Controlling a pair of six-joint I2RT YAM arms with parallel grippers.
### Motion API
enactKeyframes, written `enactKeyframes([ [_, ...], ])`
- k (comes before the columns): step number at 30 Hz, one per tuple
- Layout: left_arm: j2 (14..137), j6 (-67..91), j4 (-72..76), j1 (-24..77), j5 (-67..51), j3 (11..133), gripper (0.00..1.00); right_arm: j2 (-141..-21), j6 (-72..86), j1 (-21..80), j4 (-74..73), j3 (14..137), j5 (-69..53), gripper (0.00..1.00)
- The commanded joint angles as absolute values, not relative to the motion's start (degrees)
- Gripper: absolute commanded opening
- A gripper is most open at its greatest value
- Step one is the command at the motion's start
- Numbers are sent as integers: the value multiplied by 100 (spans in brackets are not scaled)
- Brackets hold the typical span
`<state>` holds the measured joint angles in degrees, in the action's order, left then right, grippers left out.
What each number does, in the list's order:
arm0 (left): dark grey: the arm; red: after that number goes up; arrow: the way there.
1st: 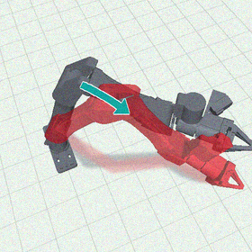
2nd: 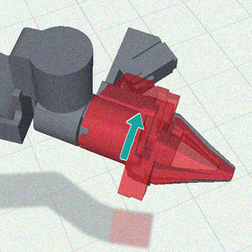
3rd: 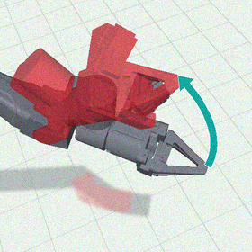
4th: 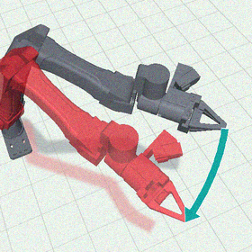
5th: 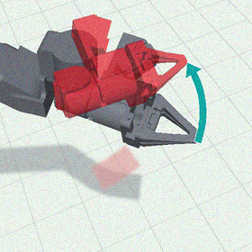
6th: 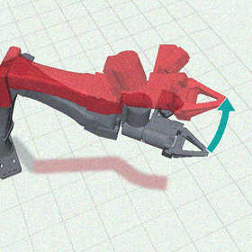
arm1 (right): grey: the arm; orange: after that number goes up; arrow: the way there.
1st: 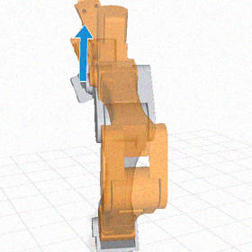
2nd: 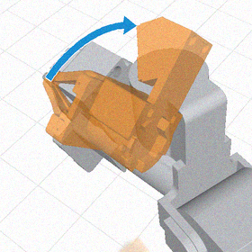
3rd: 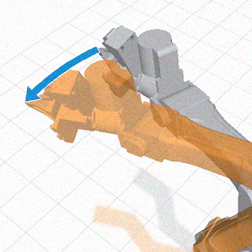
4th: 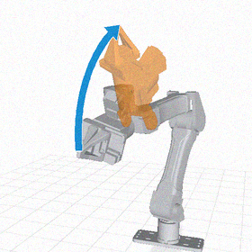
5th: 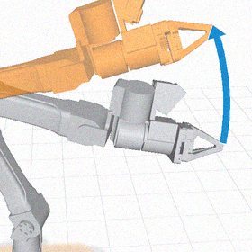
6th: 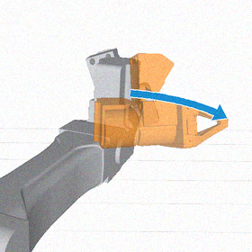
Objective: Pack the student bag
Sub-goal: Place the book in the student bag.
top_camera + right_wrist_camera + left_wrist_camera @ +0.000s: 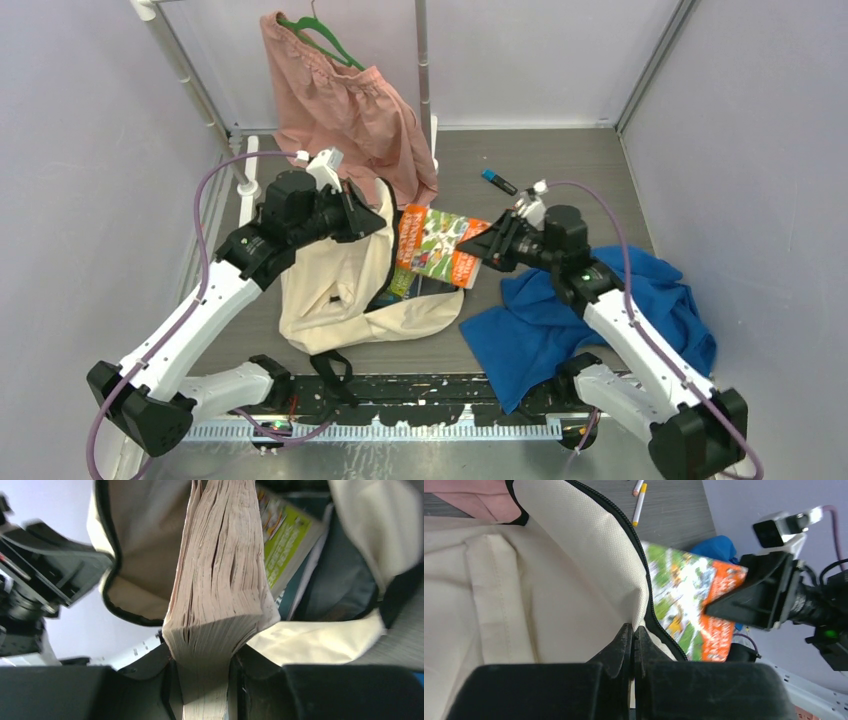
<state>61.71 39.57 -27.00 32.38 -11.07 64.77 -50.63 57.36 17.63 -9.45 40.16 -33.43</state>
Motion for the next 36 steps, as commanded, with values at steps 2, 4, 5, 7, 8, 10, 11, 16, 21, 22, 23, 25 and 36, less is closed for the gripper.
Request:
enactKeyframes([
  [2, 5974, 4130, -1898, 3195, -1498, 6696, 0, -5768, 5860, 3043, 269, 4198, -2431, 1],
  [4, 5906, 4168, -1820, 3199, -1545, 6699, 0, -6159, 5976, 3274, 736, 4062, -2250, 1],
  [5, 5891, 4193, -1792, 3197, -1610, 6691, 0, -6351, 5993, 3365, 916, 4018, -2145, 1],
  [7, 5867, 4232, -1717, 3199, -1708, 6649, 0, -6755, 5979, 3488, 1278, 3997, -2011, 1],
  [8, 5844, 4236, -1674, 3199, -1743, 6614, 0, -6924, 6030, 3524, 1544, 3987, -1974, 1],
  [10, 5763, 4295, -1526, 3199, -1764, 6508, 0, -7286, 6075, 3574, 1889, 4068, -1887, 1],
  [11, 5718, 4330, -1448, 3195, -1792, 6464, 0, -7450, 6047, 3606, 1934, 4164, -1837, 1],
  [16, 5577, 4416, -1371, 3199, -1880, 6460, 0, -8412, 5794, 3727, 1822, 4812, -1502, 1],
  [21, 5504, 4484, -1406, 3195, -1858, 6430, 0, -9524, 6016, 3803, 2240, 5394, -1512, 1],
  [22, 5486, 4498, -1391, 3190, -1863, 6419, 0, -9651, 6029, 3820, 2249, 5484, -1499, 1],
  [23, 5463, 4500, -1399, 3199, -1863, 6410, 0, -9735, 6041, 3829, 2227, 5543, -1480, 1],
  [25, 5438, 4497, -1418, 3199, -1839, 6397, 0, -9780, 6021, 3832, 1960, 5646, -1488, 13],
  [36, 5482, 4553, -1464, 3199, -1764, 6358, 0, -8504, 4903, 3841, -516, 5621, -602, 100],
])
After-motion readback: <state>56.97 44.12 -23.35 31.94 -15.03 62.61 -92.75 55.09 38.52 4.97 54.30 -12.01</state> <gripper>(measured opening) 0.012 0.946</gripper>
